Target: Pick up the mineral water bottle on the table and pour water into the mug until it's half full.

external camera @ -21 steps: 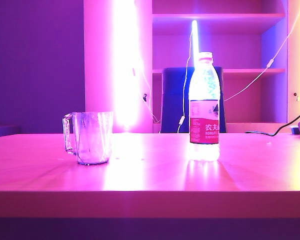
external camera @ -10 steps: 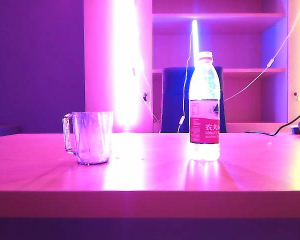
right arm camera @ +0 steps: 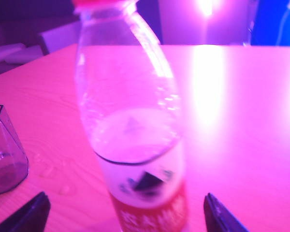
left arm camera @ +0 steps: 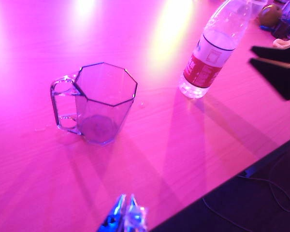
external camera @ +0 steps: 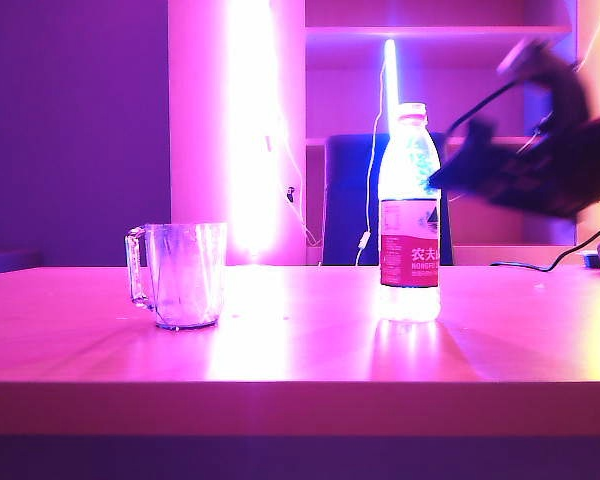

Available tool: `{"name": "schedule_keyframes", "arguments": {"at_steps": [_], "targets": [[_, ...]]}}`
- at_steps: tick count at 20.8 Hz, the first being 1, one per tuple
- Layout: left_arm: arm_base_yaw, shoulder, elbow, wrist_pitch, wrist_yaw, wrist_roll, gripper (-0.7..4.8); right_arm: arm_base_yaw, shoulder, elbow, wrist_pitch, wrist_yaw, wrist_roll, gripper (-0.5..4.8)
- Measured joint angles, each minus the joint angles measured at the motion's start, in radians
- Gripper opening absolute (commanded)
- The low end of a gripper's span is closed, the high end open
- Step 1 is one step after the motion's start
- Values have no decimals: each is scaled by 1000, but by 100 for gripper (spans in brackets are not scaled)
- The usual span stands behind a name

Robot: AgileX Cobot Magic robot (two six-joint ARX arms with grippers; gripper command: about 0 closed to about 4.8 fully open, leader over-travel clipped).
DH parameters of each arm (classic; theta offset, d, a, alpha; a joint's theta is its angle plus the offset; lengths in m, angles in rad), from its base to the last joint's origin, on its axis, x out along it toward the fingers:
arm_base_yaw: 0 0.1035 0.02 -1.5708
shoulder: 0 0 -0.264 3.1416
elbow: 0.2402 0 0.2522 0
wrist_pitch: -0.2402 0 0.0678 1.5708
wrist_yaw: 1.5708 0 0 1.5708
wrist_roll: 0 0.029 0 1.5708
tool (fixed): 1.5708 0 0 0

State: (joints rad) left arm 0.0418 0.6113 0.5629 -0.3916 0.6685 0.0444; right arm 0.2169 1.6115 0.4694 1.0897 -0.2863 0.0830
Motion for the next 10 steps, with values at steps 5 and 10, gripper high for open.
{"name": "schedule_keyframes", "arguments": {"at_steps": [5, 10], "targets": [[-6, -10, 0, 3, 16, 0, -4, 39, 177, 102, 65, 74, -39, 479], [-7, -10, 0, 5, 28, 0, -4, 50, 271, 224, 57, 122, -42, 479]]}}
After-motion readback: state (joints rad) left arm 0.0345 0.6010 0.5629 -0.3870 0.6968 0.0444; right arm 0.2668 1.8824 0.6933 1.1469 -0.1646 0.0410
